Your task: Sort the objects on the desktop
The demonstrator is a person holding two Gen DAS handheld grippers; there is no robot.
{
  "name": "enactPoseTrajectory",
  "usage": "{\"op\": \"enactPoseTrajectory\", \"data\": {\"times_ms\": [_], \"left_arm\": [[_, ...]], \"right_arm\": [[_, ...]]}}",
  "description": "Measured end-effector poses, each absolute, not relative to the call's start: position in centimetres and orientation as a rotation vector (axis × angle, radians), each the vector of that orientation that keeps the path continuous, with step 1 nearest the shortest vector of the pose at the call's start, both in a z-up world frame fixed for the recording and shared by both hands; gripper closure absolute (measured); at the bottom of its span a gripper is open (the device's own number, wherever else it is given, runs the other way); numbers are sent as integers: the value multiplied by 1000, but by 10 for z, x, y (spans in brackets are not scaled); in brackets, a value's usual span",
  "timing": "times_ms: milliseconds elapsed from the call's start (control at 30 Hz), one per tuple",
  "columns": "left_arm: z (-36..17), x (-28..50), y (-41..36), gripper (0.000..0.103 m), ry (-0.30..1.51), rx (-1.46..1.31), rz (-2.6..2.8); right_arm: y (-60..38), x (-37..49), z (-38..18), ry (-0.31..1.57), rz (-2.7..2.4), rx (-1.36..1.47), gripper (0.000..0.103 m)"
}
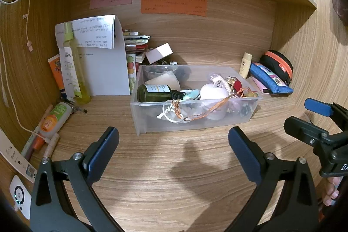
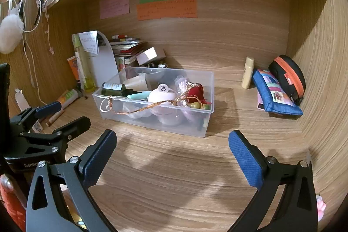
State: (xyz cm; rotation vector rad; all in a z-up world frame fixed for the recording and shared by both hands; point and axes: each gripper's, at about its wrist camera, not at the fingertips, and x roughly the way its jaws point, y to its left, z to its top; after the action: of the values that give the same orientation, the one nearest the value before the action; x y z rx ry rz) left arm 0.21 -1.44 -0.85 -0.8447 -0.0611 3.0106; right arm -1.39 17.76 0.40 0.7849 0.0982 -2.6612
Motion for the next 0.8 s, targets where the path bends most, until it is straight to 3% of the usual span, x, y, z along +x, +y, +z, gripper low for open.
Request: {"op": "enactPoseTrajectory", "data": {"times_ms": [800], "left_arm": [[-5,5,-10,1,-54,-835,3002]], "right_arm": [[174,-8,4,81,-2662,789,0]]}}
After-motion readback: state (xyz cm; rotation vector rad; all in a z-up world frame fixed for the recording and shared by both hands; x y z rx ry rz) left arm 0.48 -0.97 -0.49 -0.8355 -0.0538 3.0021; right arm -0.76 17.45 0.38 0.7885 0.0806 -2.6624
